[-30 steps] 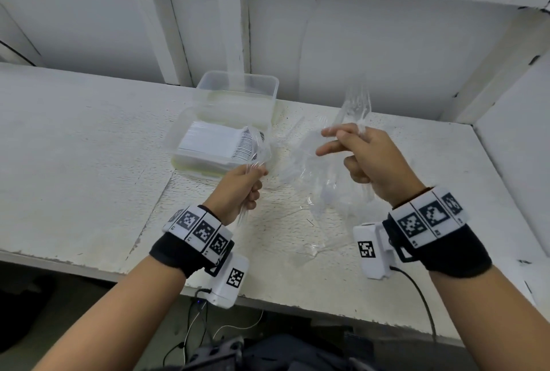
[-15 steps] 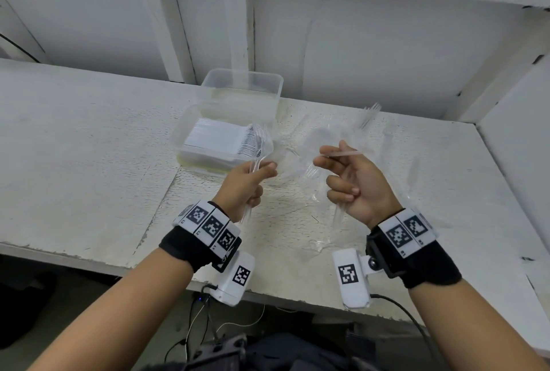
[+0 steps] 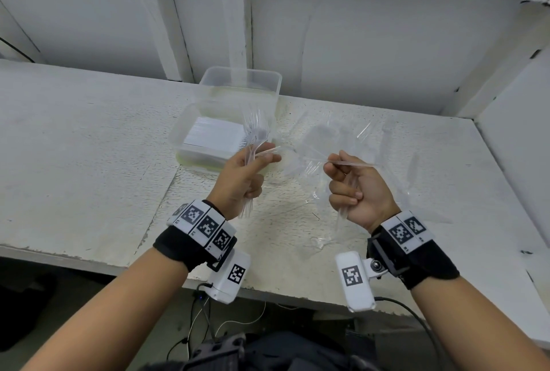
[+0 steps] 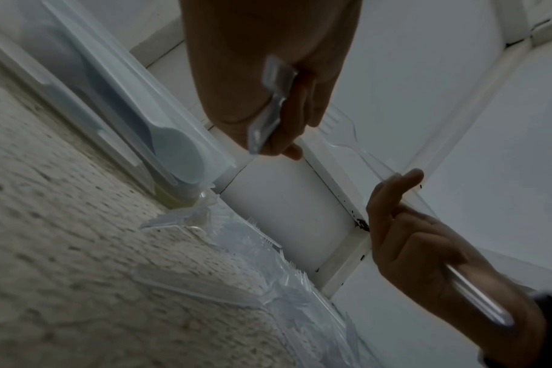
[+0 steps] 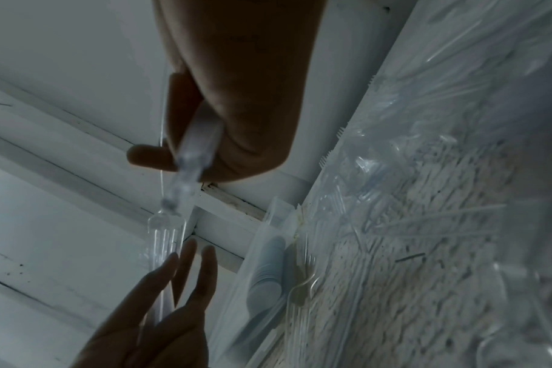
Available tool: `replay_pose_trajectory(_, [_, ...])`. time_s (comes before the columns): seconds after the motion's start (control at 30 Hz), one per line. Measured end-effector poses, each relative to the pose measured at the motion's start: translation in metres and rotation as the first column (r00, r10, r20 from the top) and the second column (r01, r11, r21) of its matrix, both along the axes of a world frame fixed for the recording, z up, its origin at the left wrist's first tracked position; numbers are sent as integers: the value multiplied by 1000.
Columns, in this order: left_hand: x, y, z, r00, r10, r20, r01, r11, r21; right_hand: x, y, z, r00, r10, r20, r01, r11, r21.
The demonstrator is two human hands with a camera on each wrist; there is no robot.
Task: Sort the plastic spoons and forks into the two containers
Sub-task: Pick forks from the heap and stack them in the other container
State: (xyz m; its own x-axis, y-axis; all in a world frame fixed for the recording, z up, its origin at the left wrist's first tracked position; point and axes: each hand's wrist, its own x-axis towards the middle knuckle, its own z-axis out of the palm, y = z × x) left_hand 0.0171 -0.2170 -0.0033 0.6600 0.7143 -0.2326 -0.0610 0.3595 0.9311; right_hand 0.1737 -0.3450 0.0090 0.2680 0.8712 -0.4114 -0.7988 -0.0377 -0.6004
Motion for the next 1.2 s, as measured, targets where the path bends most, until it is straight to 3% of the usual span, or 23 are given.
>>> replay_pose_trajectory(0.1, [-1,1,0,999,-12,34,13,1000,-5,3,0,-4,1000,-6,-13,6,1000,-25])
replay_pose_trajectory(0.2, [0,4,0,999,24,36,-24,1000,18,8,1,-7,998,-13,64,23,987,-160])
replay_pose_trajectory(0.27, [0,10,1,996,86,10,-87,994,65,12,1,-9,975,3,224,68,949,-308])
replay_pose_trajectory(0.33, [-1,17,1,986,160,-53,-152,979,136,13,0,-12,896,71,439,134,898,-419])
replay_pose_trajectory(0.43, [-4,25,4,966,227,-126,-195,955,224,13,-2,-9,723,172,669,233,851,-470])
replay_pose_trajectory(0.5, [-5,27,6,955,253,-155,-206,942,264,12,-5,-4,585,207,784,249,874,-416])
replay_pose_trajectory(0.6, [-3,25,7,951,223,-212,-158,945,288,4,-7,3,241,187,952,212,947,-240])
replay_pose_trajectory(0.7, [2,17,6,956,161,-247,-92,959,269,-8,-1,10,-85,157,984,114,983,-147])
replay_pose_trajectory(0.77, [8,12,4,960,133,-246,-75,970,230,-14,7,7,-230,231,945,56,973,-224])
replay_pose_trajectory(0.83, [12,8,3,965,119,-232,-84,984,156,-17,13,0,-320,290,902,63,956,-285])
replay_pose_trajectory(1.03, [14,0,2,985,69,-159,-65,998,27,-29,15,-5,-446,387,807,103,918,-383])
replay_pose_trajectory(1.2, [13,-3,2,990,47,-131,-49,999,-12,-30,16,-15,-443,390,807,130,919,-373])
